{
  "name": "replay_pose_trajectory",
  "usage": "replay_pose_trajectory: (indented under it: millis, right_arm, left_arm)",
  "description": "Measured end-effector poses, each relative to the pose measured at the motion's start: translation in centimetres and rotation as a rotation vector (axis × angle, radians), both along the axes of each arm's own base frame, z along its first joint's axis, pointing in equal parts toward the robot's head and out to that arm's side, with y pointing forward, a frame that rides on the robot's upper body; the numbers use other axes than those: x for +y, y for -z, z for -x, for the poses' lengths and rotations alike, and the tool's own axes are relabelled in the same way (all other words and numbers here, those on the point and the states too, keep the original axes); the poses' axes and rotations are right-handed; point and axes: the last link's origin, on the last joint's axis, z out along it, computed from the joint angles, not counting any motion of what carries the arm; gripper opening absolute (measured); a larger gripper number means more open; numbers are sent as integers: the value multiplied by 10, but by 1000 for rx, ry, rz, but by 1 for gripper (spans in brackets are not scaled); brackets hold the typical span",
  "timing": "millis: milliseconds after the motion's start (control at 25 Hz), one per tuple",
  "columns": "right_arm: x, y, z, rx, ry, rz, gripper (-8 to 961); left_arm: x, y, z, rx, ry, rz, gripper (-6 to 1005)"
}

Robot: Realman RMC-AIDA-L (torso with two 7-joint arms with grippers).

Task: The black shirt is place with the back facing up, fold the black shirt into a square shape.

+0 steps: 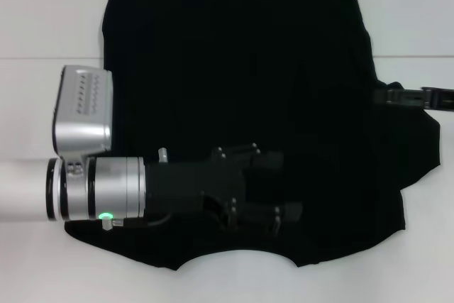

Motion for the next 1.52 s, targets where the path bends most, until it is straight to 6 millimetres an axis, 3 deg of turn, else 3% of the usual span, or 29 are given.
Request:
replay_pose_trajectory:
  millis: [240, 640, 1520]
  right_arm:
    - [-3, -18, -21, 20, 178, -14, 894]
    - [-7, -22, -54, -91, 402, -26, 892]
    - [-7, 10, -54, -132, 409, -4, 864]
  left_arm:
    - [-2, 8, 4, 95, 97, -18, 908]
    - [2, 13, 6, 149, 106, -29, 909]
    - [1, 14, 9, 150, 77, -31, 909]
